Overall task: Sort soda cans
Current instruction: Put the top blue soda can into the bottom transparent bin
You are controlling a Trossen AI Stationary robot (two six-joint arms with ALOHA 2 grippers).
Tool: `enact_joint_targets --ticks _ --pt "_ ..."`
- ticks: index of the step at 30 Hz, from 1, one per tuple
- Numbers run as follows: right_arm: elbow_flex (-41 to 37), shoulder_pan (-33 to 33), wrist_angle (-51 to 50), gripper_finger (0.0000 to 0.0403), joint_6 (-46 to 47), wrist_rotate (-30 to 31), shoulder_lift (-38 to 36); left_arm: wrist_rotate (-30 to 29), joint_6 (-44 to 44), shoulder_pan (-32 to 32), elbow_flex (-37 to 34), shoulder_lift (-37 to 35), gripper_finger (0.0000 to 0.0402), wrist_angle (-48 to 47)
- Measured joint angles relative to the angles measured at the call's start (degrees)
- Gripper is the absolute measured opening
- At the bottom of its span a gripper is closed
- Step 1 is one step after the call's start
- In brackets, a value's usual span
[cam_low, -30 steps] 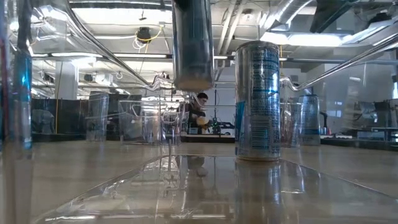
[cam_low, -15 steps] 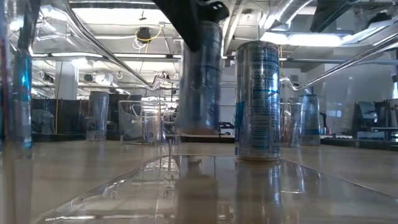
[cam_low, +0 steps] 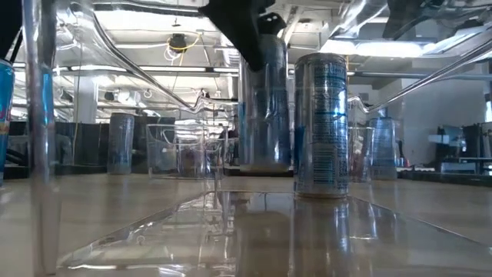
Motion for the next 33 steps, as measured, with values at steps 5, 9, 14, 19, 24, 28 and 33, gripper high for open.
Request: enact_joint_targets --ticks 5,9,14,19,24,28,33 --pt "0.0 0.0 0.1 0.0286 0.0 0.0 0.0 0.4 -1.0 0.0 -1.7 0.1 0.0286 -0.4" --pt "0.0 0.0 0.3 0.0286 0.0 0.1 0.0 0.3 -1.6 0.0 -1.7 0.0 0.0304 0.6" --pt "0.0 0.0 1.1 0.0286 0.0 0.2 0.0 0.4 -2.1 0.0 -1.7 0.0 0.031 0.9" --pt "0.0 0.0 1.0 0.0286 0.0 0.2 0.0 0.3 -2.3 0.0 -1.7 -0.2 0.0311 0.6" --pt "0.0 0.1 1.0 0.0286 -0.3 0.2 0.0 -0.2 -2.2 -0.2 -1.7 -0.7 0.0311 0.0" --pt "0.0 1.0 1.2 0.0286 -0.5 0.2 0.0 -0.5 -2.2 -0.5 -1.7 -1.0 0.0312 -0.7" --pt "0.0 2.5 1.6 0.0286 -0.5 0.2 0.2 -0.4 -2.2 -0.6 -1.7 -1.3 0.0312 -0.2"
